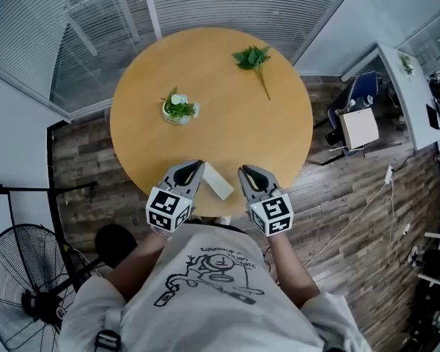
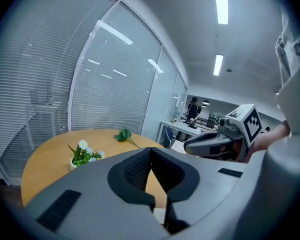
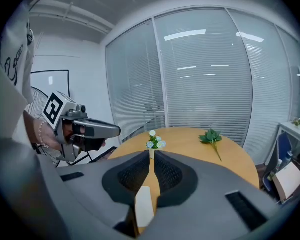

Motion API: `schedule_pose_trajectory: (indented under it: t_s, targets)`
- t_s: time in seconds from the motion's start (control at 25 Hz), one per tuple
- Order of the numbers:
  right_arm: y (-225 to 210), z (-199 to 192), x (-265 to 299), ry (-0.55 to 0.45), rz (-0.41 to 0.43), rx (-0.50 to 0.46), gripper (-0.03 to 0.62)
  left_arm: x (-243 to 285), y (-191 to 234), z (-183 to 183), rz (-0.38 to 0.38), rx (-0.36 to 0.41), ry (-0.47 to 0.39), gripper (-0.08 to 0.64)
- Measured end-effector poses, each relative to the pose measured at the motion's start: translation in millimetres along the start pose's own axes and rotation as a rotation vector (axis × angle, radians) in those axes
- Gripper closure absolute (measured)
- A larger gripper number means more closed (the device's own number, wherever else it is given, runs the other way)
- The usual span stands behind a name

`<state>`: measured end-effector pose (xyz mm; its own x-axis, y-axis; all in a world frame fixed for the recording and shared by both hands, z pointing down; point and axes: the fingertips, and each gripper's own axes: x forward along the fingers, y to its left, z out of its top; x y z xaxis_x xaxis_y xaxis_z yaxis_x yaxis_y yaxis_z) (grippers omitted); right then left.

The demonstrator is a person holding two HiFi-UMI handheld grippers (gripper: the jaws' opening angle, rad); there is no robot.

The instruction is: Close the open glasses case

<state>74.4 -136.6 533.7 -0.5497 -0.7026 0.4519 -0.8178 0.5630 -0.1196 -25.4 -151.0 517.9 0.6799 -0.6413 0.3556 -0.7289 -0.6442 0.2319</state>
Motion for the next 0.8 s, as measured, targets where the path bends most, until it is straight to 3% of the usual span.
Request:
schedule_pose_trajectory:
  t_s: [0.32,0.8]
  targets:
    - [0,40,-20,-0.050,-0.025,-0.016,0.555,-15,-5,37,-0.013,-0.002,-0.071,0.540]
    - [14,111,-58,-0.147,-0.026,-0.093,0.555,-51,-12,105,0.028,0.087,-0.216,0.540]
